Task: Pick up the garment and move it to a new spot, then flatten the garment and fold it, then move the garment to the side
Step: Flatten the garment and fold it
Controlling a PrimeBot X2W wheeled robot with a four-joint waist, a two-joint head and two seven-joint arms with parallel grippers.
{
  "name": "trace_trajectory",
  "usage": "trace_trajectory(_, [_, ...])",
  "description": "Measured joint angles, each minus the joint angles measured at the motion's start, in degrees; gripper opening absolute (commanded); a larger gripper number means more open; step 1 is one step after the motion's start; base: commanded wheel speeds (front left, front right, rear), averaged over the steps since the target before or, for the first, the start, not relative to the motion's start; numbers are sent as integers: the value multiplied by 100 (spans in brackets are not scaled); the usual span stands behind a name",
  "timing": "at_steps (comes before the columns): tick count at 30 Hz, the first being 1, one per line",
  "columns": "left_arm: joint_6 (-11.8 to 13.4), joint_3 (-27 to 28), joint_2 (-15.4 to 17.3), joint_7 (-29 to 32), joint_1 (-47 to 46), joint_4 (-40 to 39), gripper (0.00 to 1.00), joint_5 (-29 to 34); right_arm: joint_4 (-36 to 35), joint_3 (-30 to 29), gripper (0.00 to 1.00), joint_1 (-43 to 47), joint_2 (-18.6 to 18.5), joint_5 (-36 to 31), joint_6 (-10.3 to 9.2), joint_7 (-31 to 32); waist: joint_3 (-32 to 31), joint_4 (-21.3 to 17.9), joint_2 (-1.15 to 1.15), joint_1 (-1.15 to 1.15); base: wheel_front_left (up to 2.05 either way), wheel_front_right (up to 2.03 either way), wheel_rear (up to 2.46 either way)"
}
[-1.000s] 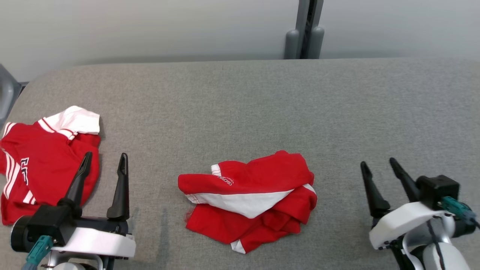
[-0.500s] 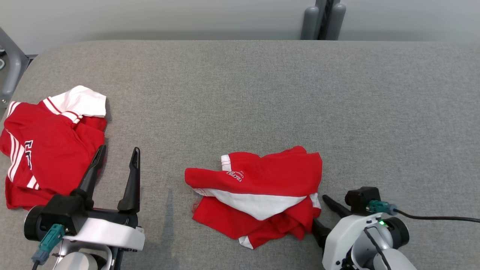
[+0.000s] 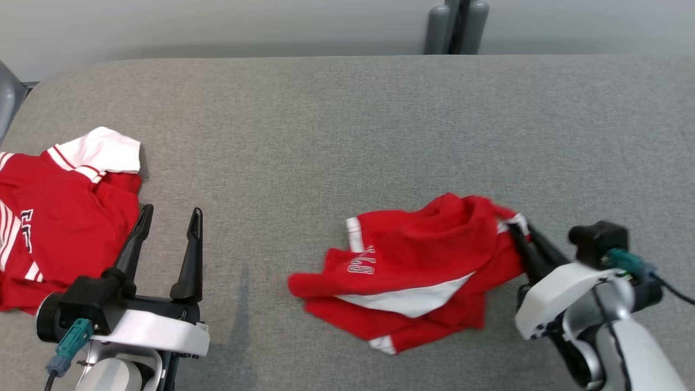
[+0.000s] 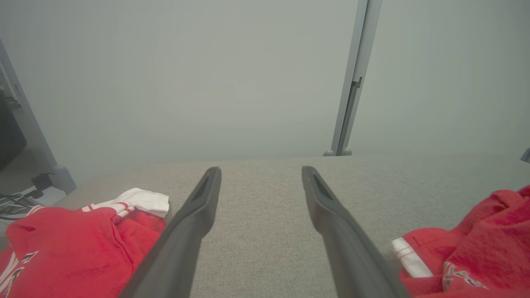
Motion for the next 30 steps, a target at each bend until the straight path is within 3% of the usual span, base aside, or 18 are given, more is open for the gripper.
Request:
trace_trajectory(5, [-71, 1, -12, -18, -34, 41, 100, -5, -848, -430, 0, 79, -116, -415, 0, 313, 37, -90, 0, 0, 0, 0, 0])
trace_trajectory(8, [-104, -7, -16, -20, -73, 75, 100, -5, -1006, -595, 0, 257, -130, -604, 0, 577, 66, -121, 0, 0, 0, 0, 0])
trace_trajectory(12, [-152, -33, -41, -27, -132, 144, 100, -7, -590, -726, 0, 475, -135, -756, 0, 728, 108, -138, 0, 0, 0, 0, 0])
trace_trajectory(17, [-203, -90, -65, -43, -176, 229, 100, -8, 272, -939, 0, 403, -79, -867, 0, 296, 126, -150, 0, 0, 0, 0, 0])
trace_trajectory(18, [-230, -101, -64, -43, -177, 236, 100, -8, 430, -940, 34, 366, -63, -888, 0, 270, 123, -153, 0, 0, 0, 0, 0])
trace_trajectory(19, [-243, -113, -63, -43, -179, 248, 100, -8, 556, -954, 60, 328, -32, -864, 0, 179, 121, -155, 0, 0, 0, 0, 0])
trace_trajectory(20, [-244, -124, -64, -43, -179, 259, 100, -8, 668, -965, 100, 291, -8, -840, 0, 103, 116, -160, 0, 0, 0, 0, 0])
trace_trajectory(25, [-245, -159, -58, -43, -192, 308, 100, -8, 893, -1121, 100, 218, 49, -790, 0, -186, 45, -172, 0, 0, 0, 0, 0])
trace_trajectory(30, [-213, -163, -51, -42, -169, 313, 100, -14, 360, -1105, 100, 526, 111, -762, 0, -297, -75, -177, 0, 0, 0, 0, 0])
